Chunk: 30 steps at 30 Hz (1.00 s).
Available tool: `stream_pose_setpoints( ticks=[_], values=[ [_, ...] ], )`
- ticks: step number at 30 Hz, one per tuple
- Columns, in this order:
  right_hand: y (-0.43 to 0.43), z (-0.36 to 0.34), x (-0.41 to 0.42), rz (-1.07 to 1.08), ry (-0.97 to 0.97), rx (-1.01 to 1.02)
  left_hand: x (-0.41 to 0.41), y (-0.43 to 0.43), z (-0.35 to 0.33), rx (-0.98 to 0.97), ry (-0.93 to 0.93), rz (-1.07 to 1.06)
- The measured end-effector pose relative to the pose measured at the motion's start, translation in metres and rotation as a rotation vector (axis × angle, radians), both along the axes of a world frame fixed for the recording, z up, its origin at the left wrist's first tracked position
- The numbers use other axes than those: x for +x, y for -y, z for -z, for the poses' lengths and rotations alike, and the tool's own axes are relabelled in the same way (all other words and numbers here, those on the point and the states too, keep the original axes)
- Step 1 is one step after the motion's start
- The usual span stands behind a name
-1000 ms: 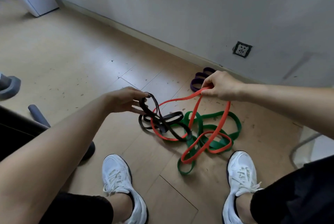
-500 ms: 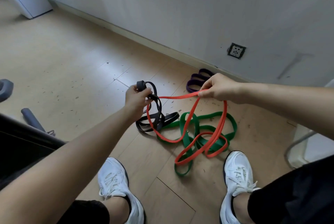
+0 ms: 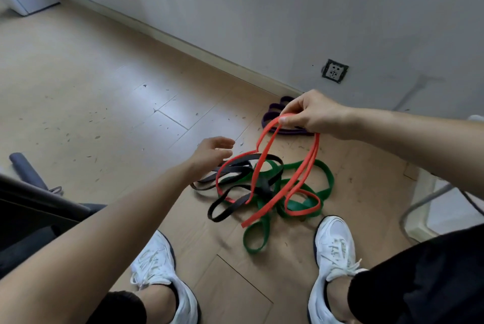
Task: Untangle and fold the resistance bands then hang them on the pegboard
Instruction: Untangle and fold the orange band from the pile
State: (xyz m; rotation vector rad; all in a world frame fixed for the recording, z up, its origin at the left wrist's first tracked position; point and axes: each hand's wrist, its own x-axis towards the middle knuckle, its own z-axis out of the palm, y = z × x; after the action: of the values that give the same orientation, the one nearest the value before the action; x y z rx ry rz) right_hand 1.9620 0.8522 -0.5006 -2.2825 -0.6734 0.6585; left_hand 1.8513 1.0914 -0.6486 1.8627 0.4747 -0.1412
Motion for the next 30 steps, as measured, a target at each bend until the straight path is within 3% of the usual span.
stream_pose_setpoints(
  ticks=[4, 9, 11, 17, 26, 30],
  values=[
    [0.004, -0.013, 0.001, -0.098, 0.031, 0.056, 0.012, 0.016, 0.002, 0.111, 0.08, 0.068],
    [0.018, -0.03, 0.007, -0.121, 0.072, 0.162, 0.017, 0.017, 0.012, 0.352, -0.033, 0.296],
    [0.023, -0.033, 0.014, -0.064, 0.148, 0.179, 0.013, 0.012, 0.008, 0.321, -0.067, 0.33],
    [0.029, -0.047, 0.019, 0.093, 0.278, 0.269, 0.013, -0.021, -0.045, 0.129, -0.06, 0.181],
    [0.023, -0.065, 0.008, 0.096, 0.247, 0.263, -0.003, -0.054, -0.154, 0.52, 0.201, -0.052],
    [0.016, -0.07, 0.0, 0.066, 0.234, 0.283, -0.014, -0.061, -0.183, 0.509, 0.254, -0.095]
  ],
)
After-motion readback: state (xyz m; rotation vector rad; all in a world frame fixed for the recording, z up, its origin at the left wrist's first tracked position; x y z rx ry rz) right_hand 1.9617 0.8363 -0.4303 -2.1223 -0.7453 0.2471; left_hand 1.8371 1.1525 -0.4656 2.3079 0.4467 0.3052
